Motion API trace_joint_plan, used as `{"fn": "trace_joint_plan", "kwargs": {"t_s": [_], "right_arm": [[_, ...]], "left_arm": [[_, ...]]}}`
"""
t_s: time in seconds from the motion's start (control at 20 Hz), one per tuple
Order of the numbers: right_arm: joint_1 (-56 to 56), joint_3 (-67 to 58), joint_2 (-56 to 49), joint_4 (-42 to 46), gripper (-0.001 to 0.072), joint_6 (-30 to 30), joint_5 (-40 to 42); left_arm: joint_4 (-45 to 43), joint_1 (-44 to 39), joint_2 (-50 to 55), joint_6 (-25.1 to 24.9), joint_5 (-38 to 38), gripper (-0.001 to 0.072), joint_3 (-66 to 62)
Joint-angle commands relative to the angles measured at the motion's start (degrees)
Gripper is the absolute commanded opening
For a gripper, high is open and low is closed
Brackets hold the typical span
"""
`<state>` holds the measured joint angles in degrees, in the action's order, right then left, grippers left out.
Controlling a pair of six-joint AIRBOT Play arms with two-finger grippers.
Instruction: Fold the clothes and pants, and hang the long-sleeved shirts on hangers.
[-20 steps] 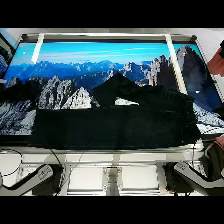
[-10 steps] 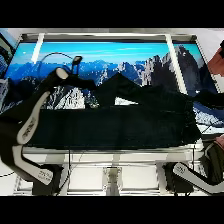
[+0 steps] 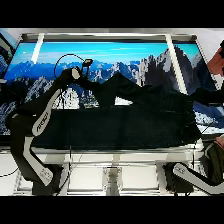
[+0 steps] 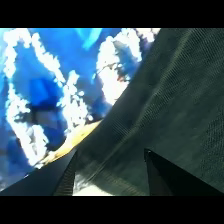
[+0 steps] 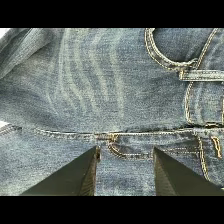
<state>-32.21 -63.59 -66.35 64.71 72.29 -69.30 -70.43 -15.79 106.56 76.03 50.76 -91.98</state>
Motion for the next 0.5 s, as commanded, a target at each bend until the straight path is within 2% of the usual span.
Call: {"fn": "trace_joint_plan", "kwargs": {"t_s": [0.0,0.2,0.3,0.35,0.4,0.45], "right_arm": [[0.1,0.0,0.0,0.0,0.0393,0.0,0.1],[0.1,0.0,0.0,-0.2,0.0393,0.1,0.0],[0.1,0.0,0.0,-0.5,0.0393,0.1,0.0],[0.1,0.0,0.0,-0.4,0.0392,0.1,0.0],[0.1,0.0,0.0,-0.4,0.0392,0.1,0.3],[0.1,0.0,0.0,-0.4,0.0392,0.1,0.6]], "left_arm": [[-4.5,-0.3,0.3,2.0,1.7,0.0496,-0.3],[-4.5,-1.1,0.6,1.7,1.4,0.049,-0.3],[-4.5,-1.4,1.2,1.5,2.1,0.0403,-0.3],[-4.5,-1.5,1.5,1.0,2.2,0.0264,-0.3],[-4.6,-1.5,1.7,1.0,2.2,0.0089,-0.3],[-4.6,-1.4,1.6,1.0,2.2,0.0024,-0.4]]}}
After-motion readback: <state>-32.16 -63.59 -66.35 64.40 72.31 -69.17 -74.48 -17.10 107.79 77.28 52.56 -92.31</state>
